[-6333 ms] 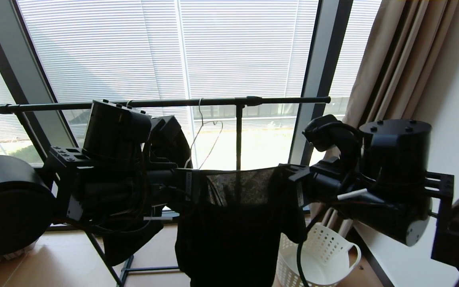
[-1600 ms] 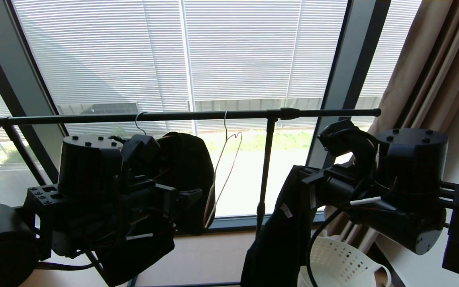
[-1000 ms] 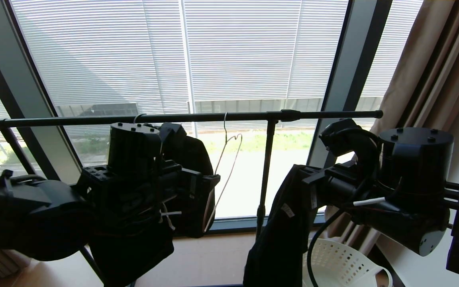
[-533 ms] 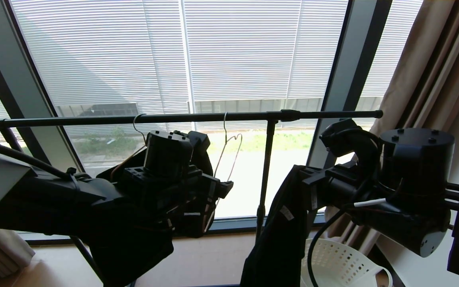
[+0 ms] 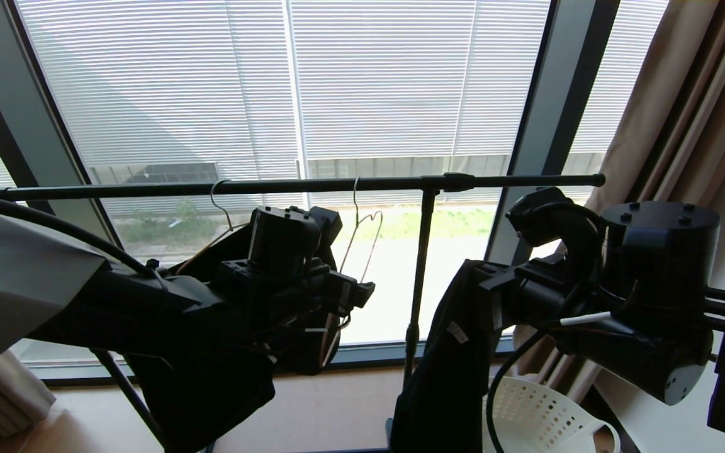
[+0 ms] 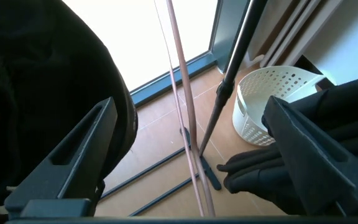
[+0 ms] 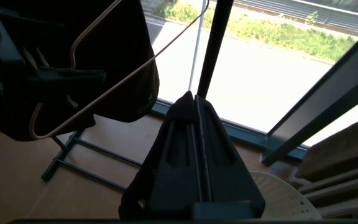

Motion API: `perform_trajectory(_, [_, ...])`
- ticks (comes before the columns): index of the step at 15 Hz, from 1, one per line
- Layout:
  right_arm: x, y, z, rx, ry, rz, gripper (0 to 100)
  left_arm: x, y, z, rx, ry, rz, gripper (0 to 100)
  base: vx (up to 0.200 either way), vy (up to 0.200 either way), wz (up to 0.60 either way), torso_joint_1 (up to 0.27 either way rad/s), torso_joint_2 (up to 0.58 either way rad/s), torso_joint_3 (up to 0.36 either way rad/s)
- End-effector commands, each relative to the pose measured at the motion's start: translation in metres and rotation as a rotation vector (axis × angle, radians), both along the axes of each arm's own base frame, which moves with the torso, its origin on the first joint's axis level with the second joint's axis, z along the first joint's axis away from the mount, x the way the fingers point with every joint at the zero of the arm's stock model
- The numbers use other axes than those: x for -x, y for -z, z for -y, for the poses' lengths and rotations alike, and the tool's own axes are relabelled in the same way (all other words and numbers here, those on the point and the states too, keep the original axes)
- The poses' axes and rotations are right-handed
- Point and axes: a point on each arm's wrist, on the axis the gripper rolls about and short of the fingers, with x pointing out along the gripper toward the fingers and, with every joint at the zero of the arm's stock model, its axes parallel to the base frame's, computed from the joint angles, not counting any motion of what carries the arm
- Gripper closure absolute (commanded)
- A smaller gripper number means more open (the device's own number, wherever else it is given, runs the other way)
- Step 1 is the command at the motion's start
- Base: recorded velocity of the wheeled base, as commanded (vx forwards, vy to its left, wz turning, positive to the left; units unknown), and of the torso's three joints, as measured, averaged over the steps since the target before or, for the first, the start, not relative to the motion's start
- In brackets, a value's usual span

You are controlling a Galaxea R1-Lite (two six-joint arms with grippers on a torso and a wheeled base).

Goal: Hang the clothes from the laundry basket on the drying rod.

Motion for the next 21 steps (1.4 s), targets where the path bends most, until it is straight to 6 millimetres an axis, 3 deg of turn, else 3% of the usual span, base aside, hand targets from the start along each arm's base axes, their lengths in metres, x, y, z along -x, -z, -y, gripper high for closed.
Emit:
perform_trajectory(1, [0.000, 0.000, 0.000, 0.000, -0.001, 0.000, 100, -0.005, 0.007, 0.003, -0.008, -0.004, -0.012, 0, 0.000, 0.000, 0.00, 0.000, 0.00, 0.000])
perform_trajectory(5, [0.001, 0.000, 0.000, 0.001, -0.002, -0.001, 100, -0.007, 0.011, 0.006, -0.016, -0.011, -0.015, 0, 0.000, 0.000, 0.00, 0.000, 0.00, 0.000])
perform_trajectory(6, [0.001, 0.000, -0.001, 0.001, -0.004, -0.001, 100, -0.007, 0.011, 0.006, -0.019, -0.016, -0.013, 100, 0.000, 0.000, 0.00, 0.000, 0.00, 0.000])
perform_trajectory(13, [0.001, 0.002, 0.000, 0.008, -0.004, 0.000, 100, -0.006, 0.008, 0.003, -0.016, -0.034, -0.008, 100, 0.000, 0.000, 0.00, 0.000, 0.00, 0.000])
perform_trajectory(18, [0.001, 0.003, -0.001, 0.011, -0.004, -0.003, 100, 0.009, -0.021, -0.008, 0.021, -0.037, 0.051, 100, 0.000, 0.000, 0.00, 0.000, 0.00, 0.000])
perform_trajectory(21, [0.000, 0.004, -0.002, 0.015, -0.006, -0.006, 100, 0.018, -0.018, -0.015, 0.013, -0.035, 0.041, 100, 0.000, 0.000, 0.00, 0.000, 0.00, 0.000])
